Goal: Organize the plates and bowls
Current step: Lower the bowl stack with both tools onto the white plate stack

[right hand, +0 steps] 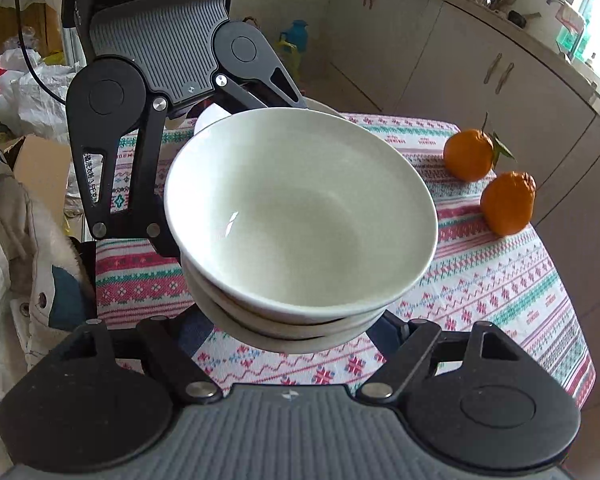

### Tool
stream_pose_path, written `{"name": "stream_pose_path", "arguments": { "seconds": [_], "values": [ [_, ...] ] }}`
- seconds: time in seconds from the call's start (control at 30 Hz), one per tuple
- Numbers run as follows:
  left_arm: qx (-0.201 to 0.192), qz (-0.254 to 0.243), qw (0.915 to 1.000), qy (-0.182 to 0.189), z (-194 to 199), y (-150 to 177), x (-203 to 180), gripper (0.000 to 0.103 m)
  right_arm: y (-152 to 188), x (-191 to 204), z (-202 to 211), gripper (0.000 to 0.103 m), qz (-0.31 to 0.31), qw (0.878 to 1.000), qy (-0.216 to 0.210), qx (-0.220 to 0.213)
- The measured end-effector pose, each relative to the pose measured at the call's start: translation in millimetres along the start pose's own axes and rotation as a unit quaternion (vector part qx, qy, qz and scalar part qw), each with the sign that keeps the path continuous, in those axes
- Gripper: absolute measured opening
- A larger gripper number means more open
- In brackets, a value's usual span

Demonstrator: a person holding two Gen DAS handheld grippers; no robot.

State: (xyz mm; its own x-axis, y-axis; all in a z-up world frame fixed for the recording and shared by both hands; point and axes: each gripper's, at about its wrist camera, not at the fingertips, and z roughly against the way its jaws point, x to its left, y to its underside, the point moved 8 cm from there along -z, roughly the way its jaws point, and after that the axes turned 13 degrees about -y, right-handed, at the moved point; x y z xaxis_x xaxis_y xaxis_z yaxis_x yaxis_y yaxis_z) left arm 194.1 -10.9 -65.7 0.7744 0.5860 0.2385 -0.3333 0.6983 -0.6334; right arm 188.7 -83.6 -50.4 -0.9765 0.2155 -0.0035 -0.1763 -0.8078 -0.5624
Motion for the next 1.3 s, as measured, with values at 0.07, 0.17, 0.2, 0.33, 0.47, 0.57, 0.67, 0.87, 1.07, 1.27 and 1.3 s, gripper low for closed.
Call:
{"name": "stream_pose_path", "arguments": {
  "seconds": [0.07,0.17,0.2,0.33,0.47,0.57,0.67,0.87,1.07,1.27,1.3],
  "values": [
    [0.001,0.006,0.9998,-0.019,6,4,13,0.076,-16,-2,-5,0.085,0.021,1.000,0.000,-0.002],
    [0.007,0.017,0.9986,-0.050,17,15,34,0.076,-41,-7,-17,0.085,0.048,0.999,-0.002,-0.005],
    [0.010,0.022,0.9979,-0.060,18,20,42,0.076,-49,-9,-22,0.085,0.057,0.998,-0.004,-0.006],
    [0.026,0.041,0.9951,-0.086,22,38,67,0.076,-77,-18,-46,0.085,0.081,0.996,-0.018,-0.008],
    [0.042,0.057,0.9931,-0.094,18,56,82,0.076,-92,-26,-69,0.085,0.089,0.995,-0.036,-0.004],
    [0.053,0.064,0.9922,-0.092,12,64,89,0.076,-96,-31,-82,0.085,0.083,0.995,-0.048,-0.001],
    [0.059,0.068,0.9920,-0.088,8,72,92,0.076,-98,-37,-91,0.085,0.076,0.995,-0.058,0.002],
    [0.062,0.073,0.9918,-0.085,5,77,96,0.076,-98,-53,-103,0.085,0.060,0.996,-0.071,0.004],
    [0.060,0.077,0.9915,-0.086,6,78,97,0.076,-97,-58,-111,0.085,0.048,0.995,-0.083,0.002],
    [0.052,0.076,0.9905,-0.102,8,77,94,0.078,-95,-60,-112,0.085,0.024,0.996,-0.089,-0.004],
    [0.050,0.074,0.9902,-0.107,9,77,93,0.079,-94,-61,-113,0.085,0.018,0.996,-0.090,-0.006]
  ]
}}
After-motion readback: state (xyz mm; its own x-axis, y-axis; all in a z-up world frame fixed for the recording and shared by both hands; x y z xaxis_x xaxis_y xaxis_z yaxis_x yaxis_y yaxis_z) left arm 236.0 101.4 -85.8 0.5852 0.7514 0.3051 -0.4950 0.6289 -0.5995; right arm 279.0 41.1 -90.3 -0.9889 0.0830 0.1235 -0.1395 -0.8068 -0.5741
